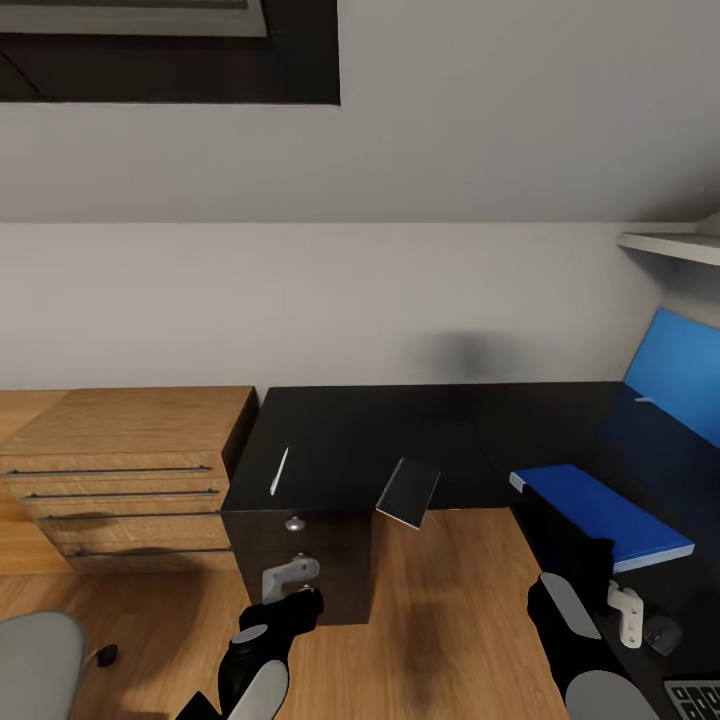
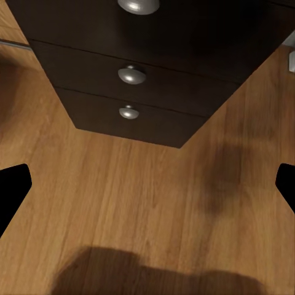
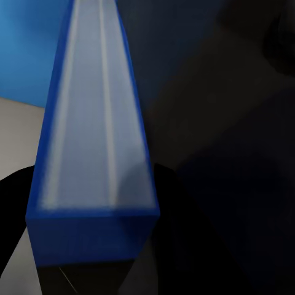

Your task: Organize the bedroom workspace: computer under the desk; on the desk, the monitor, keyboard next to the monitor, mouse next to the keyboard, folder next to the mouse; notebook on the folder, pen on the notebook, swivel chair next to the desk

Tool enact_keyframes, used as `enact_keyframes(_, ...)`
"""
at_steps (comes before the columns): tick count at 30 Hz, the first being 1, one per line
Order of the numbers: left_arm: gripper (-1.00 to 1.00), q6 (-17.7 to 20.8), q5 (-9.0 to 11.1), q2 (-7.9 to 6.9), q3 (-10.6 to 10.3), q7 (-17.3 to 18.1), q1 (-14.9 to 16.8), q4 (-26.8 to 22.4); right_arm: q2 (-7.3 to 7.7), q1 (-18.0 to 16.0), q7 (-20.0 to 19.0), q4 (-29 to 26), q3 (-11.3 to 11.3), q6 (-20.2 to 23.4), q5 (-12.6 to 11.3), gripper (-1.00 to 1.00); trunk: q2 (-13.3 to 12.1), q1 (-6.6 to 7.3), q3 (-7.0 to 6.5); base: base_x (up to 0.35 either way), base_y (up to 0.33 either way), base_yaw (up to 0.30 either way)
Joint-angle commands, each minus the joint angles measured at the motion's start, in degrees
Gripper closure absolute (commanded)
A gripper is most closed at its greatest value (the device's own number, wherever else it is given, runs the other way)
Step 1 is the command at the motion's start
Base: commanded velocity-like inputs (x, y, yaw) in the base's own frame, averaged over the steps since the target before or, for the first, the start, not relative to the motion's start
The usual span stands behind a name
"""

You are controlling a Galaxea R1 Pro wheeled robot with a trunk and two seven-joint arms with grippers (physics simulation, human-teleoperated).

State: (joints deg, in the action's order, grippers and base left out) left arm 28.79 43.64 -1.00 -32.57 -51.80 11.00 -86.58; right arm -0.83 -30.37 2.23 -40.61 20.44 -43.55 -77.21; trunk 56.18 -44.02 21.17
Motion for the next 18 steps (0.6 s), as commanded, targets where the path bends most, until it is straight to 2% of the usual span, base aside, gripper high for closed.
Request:
enact_keyframes(1, -1.0, 0.18, 0.32, -0.05, -0.12, -0.45, 0.07, -0.08, -0.05, -0.04, 0.23, -0.08, 0.12, -0.04, 0.13, 1.0, 0.05, -0.01, 0.07, 0.0, 0.0, 0.0)
enact_keyframes(6, -1.0, 0.17, 0.31, -0.05, -0.12, -0.45, 0.07, -0.08, -0.05, -0.04, 0.23, -0.08, 0.12, -0.04, 0.13, 1.0, 0.05, -0.01, 0.07, 0.0, 0.0, 0.0)
enact_keyframes(7, -1.0, 0.16, 0.31, -0.05, -0.12, -0.44, 0.07, -0.08, -0.05, -0.04, 0.23, -0.08, 0.12, -0.04, 0.13, -1.0, 0.05, -0.01, 0.07, 0.0, 0.0, 0.0)
enact_keyframes(18, -1.0, 0.14, 0.32, -0.05, -0.12, -0.47, 0.07, -0.08, -0.05, -0.04, 0.2, -0.08, 0.12, -0.04, 0.13, -1.0, 0.05, -0.01, 0.07, 0.0, 0.0, 0.0)
